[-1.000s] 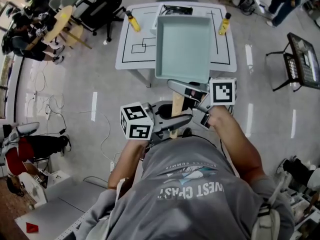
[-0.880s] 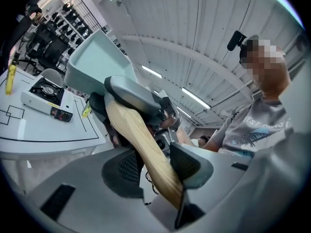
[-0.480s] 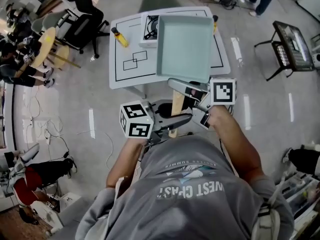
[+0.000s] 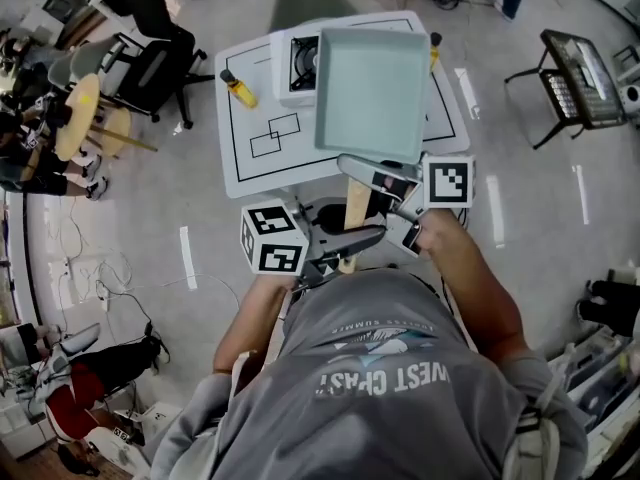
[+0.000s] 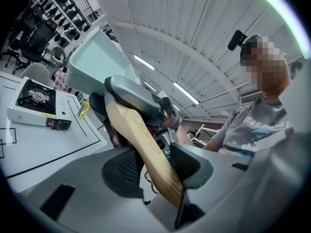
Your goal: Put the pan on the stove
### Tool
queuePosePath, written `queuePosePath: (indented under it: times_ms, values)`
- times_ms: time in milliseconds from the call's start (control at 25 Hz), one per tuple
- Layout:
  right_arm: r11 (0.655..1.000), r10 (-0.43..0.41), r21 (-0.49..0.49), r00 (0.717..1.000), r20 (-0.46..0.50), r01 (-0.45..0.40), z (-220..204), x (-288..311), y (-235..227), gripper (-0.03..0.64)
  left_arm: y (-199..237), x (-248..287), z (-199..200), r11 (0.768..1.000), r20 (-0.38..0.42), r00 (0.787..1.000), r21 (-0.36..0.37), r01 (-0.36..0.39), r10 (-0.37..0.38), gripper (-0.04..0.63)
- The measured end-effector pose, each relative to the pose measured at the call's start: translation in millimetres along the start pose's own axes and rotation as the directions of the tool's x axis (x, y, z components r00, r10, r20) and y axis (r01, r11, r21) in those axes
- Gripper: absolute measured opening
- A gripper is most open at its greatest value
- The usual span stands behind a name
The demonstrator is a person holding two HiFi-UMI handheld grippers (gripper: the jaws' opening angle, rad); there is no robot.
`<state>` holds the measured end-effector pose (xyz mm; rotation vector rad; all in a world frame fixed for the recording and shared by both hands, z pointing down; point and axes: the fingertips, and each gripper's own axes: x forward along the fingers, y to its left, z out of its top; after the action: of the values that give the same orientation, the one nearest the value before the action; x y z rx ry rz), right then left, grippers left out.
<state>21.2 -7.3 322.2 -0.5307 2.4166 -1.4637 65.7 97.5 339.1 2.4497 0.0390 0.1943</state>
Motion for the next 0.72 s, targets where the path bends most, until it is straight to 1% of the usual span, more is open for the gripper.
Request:
queuePosePath:
  times_ms: [120,360,480,600,720]
  values:
    - [1.000,0.003,0.013,1.000,0.031,-0.003,8,14,-5,0.140,12,-11,5,1.000,-0.018,1.000,-0.001,0.024,-0.024,0.156]
    - [0.999,-0.042,0.006,0.997,0.067,0.042,17,36,-11,0.140,25,-33,15,0.998,-0.038,0.997,0.009,0.070,-0.069,0.156]
    - [0.999,-0.045,-0.003,0.996,0.076,0.045,24,57,-12,0.140,35,-50,22,0.996,-0.038,0.996,0.016,0.086,-0.085,0.156]
    - [0.999,-0.045,-0.003,0.997,0.057,0.045,28,82,-15,0.140,47,-70,30,0.996,-0.019,0.996,0.011,0.087,-0.087,0.156]
    - [0.999,-0.048,-0.019,0.999,0.021,0.048,34,99,-19,0.140,58,-80,39,0.998,0.006,0.998,0.008,0.069,-0.069,0.156]
